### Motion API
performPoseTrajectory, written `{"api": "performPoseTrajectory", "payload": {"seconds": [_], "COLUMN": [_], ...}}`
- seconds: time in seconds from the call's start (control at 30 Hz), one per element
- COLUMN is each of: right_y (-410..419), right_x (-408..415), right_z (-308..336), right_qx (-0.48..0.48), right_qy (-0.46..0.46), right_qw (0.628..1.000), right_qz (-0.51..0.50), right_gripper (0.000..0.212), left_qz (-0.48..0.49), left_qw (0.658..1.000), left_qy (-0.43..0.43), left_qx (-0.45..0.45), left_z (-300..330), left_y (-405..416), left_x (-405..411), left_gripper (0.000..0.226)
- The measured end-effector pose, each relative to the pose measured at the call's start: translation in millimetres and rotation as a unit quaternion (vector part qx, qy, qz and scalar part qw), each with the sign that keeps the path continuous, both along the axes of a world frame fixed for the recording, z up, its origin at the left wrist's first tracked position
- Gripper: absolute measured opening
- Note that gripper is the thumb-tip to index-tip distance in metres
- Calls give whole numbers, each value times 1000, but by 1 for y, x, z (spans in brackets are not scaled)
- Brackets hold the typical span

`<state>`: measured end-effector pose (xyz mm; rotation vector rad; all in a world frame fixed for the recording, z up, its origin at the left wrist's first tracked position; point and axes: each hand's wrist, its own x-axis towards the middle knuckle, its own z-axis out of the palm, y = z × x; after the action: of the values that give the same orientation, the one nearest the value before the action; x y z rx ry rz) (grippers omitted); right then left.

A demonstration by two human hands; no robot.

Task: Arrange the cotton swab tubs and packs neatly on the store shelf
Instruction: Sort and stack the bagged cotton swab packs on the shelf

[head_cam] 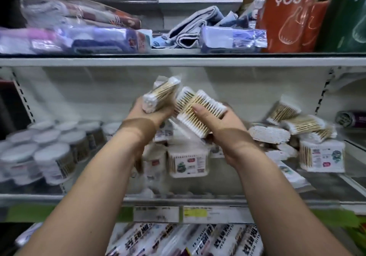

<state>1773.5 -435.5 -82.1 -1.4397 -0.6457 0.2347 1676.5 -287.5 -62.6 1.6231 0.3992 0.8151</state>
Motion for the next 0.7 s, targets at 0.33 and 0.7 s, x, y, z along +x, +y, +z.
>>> {"api": "performPoseTrajectory", "payload": {"seconds": [0.33,0.7], "right_y": [78,83], "right_x": [-5,-5], "right_z": [14,25], "right_qx": [-137,-382], "right_qy": [13,-177], "right_qw": [989,886], "right_qz": [-45,-193], "right_gripper": [83,83], "left_qz": [123,-35], "left_qw": [971,928], "left_qy": [75,220], "left_qx": [190,300], "left_z": [-13,-27], "left_y": [55,76], "left_x": [-3,-14], "left_gripper": [106,106]}}
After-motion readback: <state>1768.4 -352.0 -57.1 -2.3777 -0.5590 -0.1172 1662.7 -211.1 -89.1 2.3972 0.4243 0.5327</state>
